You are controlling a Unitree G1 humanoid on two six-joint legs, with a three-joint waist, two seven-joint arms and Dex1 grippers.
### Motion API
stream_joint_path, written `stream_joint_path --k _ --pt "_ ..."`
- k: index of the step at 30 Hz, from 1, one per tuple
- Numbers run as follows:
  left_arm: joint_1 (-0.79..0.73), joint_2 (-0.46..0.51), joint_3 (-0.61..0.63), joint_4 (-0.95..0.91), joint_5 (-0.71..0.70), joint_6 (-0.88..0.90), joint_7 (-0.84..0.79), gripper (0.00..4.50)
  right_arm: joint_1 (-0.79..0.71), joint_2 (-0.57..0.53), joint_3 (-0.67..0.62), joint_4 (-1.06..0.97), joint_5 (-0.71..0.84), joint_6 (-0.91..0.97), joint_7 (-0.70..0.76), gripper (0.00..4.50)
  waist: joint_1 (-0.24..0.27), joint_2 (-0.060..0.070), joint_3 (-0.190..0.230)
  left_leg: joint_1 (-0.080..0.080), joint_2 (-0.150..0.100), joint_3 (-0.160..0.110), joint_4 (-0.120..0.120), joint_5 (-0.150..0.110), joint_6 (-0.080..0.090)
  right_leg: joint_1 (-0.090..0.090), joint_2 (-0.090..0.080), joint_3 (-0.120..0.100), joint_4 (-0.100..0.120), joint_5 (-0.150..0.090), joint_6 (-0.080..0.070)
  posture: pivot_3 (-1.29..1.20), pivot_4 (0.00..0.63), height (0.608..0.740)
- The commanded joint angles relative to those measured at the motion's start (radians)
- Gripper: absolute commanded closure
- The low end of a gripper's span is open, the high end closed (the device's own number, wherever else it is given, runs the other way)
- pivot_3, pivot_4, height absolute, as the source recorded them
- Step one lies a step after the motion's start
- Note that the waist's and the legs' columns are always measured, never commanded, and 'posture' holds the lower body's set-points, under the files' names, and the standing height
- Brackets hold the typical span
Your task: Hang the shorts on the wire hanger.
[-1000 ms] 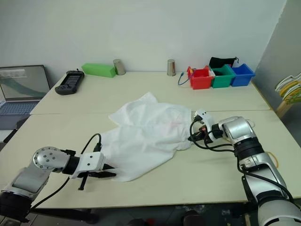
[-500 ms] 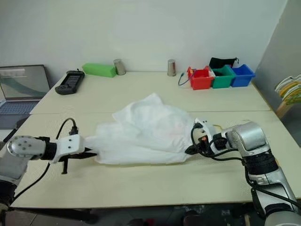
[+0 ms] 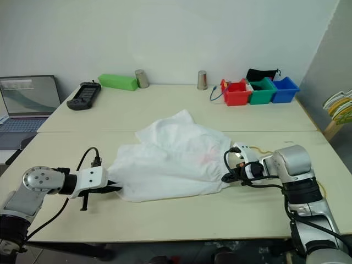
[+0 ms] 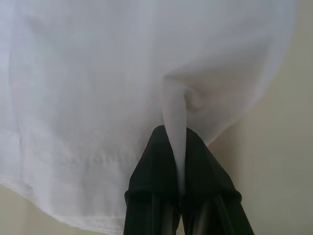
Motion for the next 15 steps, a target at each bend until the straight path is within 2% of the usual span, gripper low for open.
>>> stream_joint_path --k 1,3,4,5,7,10,12,15 --pt "-0.011 0.052 0.080 -0.046 -0.061 0.086 -0.015 3.73 -0.006 -0.129 0.089 -0.112 -0.076 -0.233 0.042 2.28 -0.002 0.000 0.000 0.000 0.000 0.000 0.000 0.000 0.000 0.000 0.000 0.000 0.000 0.000 0.000 -0.01 0.043 0.740" --pt "0.021 0.084 0.122 -0.104 -0.107 0.153 -0.035 3.25 -0.008 -0.201 0.119 -0.155 -0.117 -0.371 0.092 1.76 -0.005 0.000 0.000 0.000 0.000 0.000 0.000 0.000 0.000 0.000 0.000 0.001 0.000 -0.002 0.003 -0.01 0.048 0.740" --pt "0.039 0.100 0.139 -0.132 -0.126 0.180 -0.046 3.05 -0.006 -0.231 0.130 -0.173 -0.136 -0.438 0.116 1.75 -0.009 0.000 0.001 0.000 0.000 0.001 0.000 0.000 0.000 0.000 0.000 0.001 0.000 -0.003 0.005 -0.01 0.048 0.740" --pt "0.076 0.116 0.178 -0.191 -0.170 0.241 -0.056 2.71 0.015 -0.279 0.145 -0.205 -0.196 -0.611 0.152 1.75 -0.010 0.001 0.001 0.001 0.001 0.001 0.000 0.000 0.000 0.000 0.000 0.001 0.000 -0.003 0.005 -0.01 0.053 0.740" --pt "0.151 0.135 0.237 -0.289 -0.230 0.323 -0.068 2.44 0.058 -0.326 0.151 -0.248 -0.255 -0.856 0.207 1.75 -0.009 0.002 0.001 0.001 0.001 0.002 -0.001 0.000 0.000 -0.001 0.000 0.002 0.000 -0.003 0.005 0.00 0.059 0.740" --pt "0.291 0.153 0.298 -0.420 -0.276 0.398 -0.088 1.88 0.125 -0.328 0.141 -0.292 -0.240 -0.997 0.273 1.75 -0.010 0.001 0.001 0.001 0.002 0.003 -0.001 0.000 0.000 -0.001 0.000 0.002 -0.001 -0.003 0.005 0.00 0.061 0.740" --pt "0.377 0.157 0.323 -0.493 -0.304 0.455 -0.100 1.88 0.167 -0.328 0.175 -0.287 -0.289 -1.103 0.296 1.75 -0.006 0.001 0.002 0.002 0.004 0.005 -0.001 -0.001 0.002 0.000 0.002 0.003 -0.001 -0.003 0.005 0.01 0.063 0.740" --pt "0.393 0.118 0.296 -0.507 -0.270 0.442 -0.043 1.88 0.189 -0.281 0.222 -0.270 -0.321 -1.141 0.307 1.75 0.003 0.000 0.002 0.002 0.004 0.006 0.000 -0.001 0.002 0.000 0.002 0.003 -0.001 -0.003 0.005 0.01 0.063 0.740"
